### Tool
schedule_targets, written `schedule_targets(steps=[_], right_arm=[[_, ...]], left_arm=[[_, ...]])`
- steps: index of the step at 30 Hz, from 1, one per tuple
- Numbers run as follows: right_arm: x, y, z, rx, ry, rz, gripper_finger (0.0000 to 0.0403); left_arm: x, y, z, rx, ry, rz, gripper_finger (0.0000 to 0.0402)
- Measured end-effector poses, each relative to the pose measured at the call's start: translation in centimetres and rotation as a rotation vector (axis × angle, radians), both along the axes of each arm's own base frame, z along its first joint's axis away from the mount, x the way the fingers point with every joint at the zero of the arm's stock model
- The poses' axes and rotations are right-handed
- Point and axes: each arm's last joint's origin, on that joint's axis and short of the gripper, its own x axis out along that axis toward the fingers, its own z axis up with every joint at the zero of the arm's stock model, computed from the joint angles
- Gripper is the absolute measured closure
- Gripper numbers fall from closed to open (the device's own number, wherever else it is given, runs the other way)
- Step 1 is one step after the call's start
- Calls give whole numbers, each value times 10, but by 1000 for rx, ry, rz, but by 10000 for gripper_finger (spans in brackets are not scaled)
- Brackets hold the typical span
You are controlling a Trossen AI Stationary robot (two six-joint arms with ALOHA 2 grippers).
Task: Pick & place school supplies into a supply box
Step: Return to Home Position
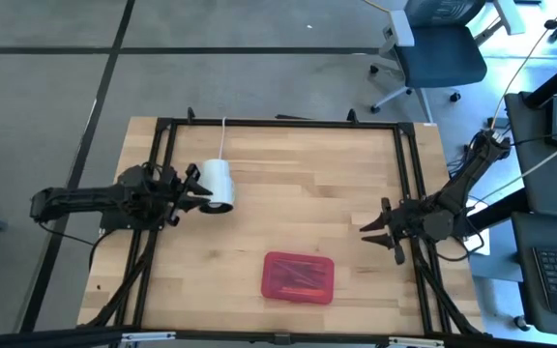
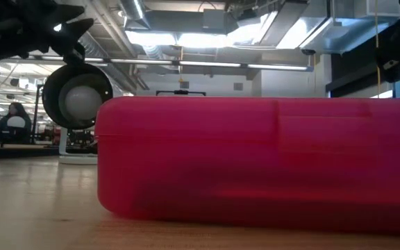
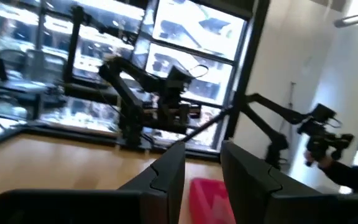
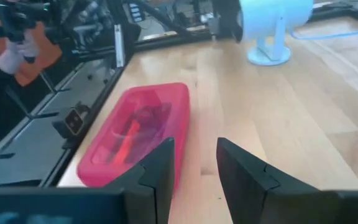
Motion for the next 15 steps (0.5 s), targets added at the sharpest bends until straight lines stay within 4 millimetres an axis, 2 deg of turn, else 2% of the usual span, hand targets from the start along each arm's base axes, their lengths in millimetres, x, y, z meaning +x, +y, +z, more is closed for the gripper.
schedule_targets(steps=[8, 15], right_arm=[[-9, -11, 4, -11, -20, -15, 280], [-17, -21, 5, 3, -27, -25, 280]], left_arm=[[-5, 4, -5, -4, 39, 167, 304], [-10, 1, -4, 40, 9, 131, 304]])
